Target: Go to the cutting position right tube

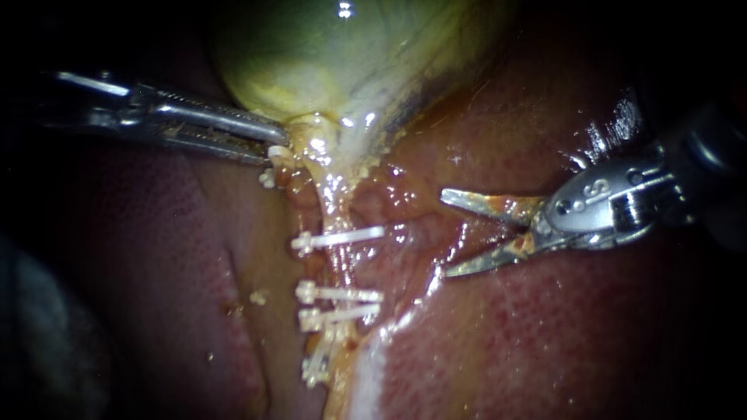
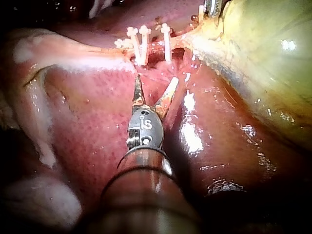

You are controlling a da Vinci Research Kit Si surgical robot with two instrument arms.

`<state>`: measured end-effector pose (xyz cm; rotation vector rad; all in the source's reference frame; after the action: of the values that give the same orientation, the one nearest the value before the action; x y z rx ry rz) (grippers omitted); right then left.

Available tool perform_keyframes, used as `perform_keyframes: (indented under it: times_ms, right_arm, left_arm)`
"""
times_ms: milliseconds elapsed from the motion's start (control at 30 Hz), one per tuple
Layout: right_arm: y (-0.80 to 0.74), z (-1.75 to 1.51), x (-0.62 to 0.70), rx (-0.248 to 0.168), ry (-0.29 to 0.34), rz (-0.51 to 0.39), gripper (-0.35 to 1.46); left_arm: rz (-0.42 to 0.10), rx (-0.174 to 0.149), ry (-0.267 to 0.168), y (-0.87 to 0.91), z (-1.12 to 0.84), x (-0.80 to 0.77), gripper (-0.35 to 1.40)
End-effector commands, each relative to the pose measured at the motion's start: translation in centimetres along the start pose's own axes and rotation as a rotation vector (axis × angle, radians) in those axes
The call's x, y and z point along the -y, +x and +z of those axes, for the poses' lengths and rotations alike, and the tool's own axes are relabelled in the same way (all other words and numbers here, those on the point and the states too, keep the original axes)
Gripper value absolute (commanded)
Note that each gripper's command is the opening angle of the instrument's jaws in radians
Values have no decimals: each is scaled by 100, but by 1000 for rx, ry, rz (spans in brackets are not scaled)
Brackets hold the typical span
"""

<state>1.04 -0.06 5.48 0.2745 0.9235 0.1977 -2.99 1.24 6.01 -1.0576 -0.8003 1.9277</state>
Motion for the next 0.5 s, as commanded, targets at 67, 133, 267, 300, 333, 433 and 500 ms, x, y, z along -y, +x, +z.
perform_keyframes:
  times_ms: [67,133,267,300,333,433,500]
  right_arm:
    - [0,0,0,0,0,0,145]
    - [0,0,0,0,-1,0,145]
    - [0,0,0,-1,2,0,145]
    - [0,0,0,-1,2,0,145]
    - [0,0,0,-1,2,0,145]
    - [0,0,0,-6,7,0,145]
    - [0,0,0,-11,15,0,145]
  left_arm:
    - [-1,1,-4,3,-9,-3,-35]
    - [-5,-7,-3,8,-20,-8,-35]
    - [-19,-38,-6,26,-52,-22,-35]
    - [-23,-46,-6,30,-61,-26,-35]
    - [-26,-51,-2,33,-67,-29,-35]
    - [-33,-61,2,38,-83,-34,-35]
    - [-30,-64,2,41,-89,-36,-35]
